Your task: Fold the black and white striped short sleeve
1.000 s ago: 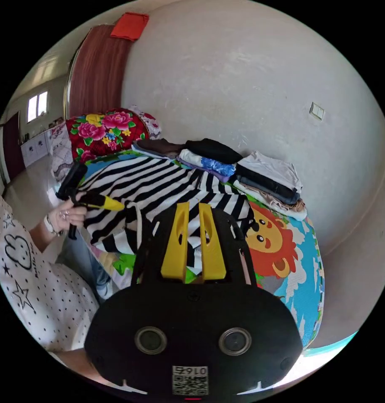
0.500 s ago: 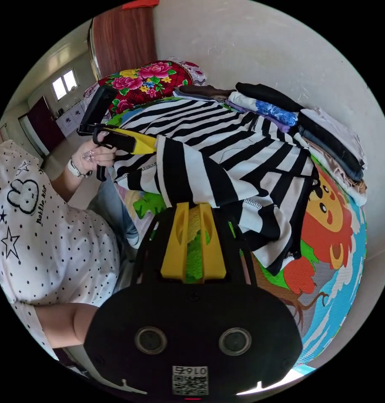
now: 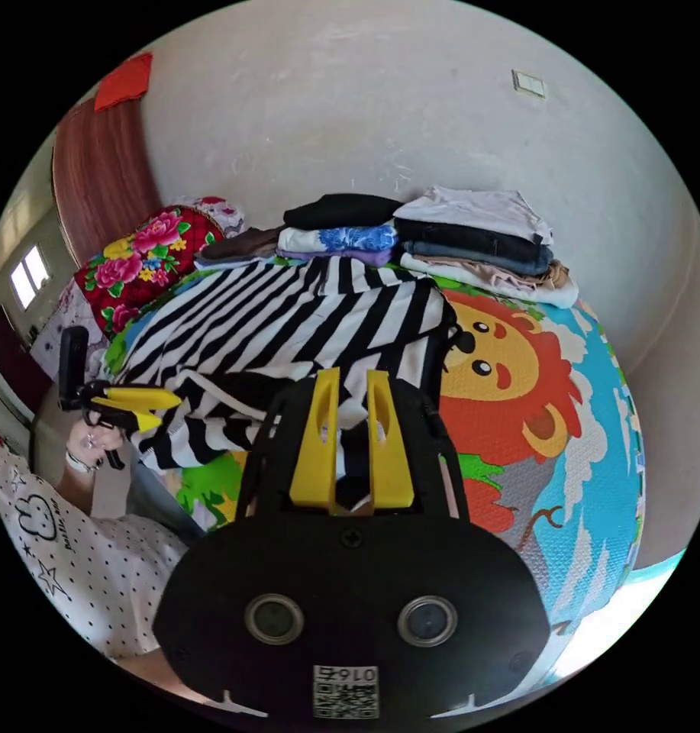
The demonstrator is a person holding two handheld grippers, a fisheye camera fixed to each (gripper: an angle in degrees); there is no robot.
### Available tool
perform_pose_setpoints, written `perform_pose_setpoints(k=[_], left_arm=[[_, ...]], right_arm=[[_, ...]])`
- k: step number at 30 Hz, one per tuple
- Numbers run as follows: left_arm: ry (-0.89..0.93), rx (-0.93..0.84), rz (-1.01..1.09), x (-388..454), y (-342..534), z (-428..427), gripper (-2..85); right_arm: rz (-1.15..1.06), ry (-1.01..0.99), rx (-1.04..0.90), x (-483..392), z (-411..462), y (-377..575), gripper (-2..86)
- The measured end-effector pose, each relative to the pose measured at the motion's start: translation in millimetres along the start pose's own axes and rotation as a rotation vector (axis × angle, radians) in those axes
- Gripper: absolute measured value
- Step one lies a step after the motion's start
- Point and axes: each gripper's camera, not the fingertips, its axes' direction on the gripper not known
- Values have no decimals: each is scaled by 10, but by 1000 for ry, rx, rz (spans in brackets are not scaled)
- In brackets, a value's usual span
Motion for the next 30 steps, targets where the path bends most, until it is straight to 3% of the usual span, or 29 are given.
perform_pose_setpoints(k=[5, 10, 15, 22, 25, 30], left_arm=[[41, -70, 29, 80, -53, 202, 97], [58, -16, 88, 170, 3, -47, 2], [205, -90, 276, 304, 172, -381, -9], [155, -326, 393, 524, 562, -193, -9], [92, -333, 410, 612, 646, -232, -8], [4, -153, 314, 483, 632, -870, 12]], right_arm=[[-14, -102, -44, 213, 211, 133, 68], [-62, -154, 92, 198, -73, 374, 5], [-251, -197, 203, -55, -609, 910, -1], [-334, -145, 36, -344, -650, 1741, -3], [-208, -55, -10, -260, -584, 1924, -1], [104, -52, 194, 112, -751, 1925, 18]])
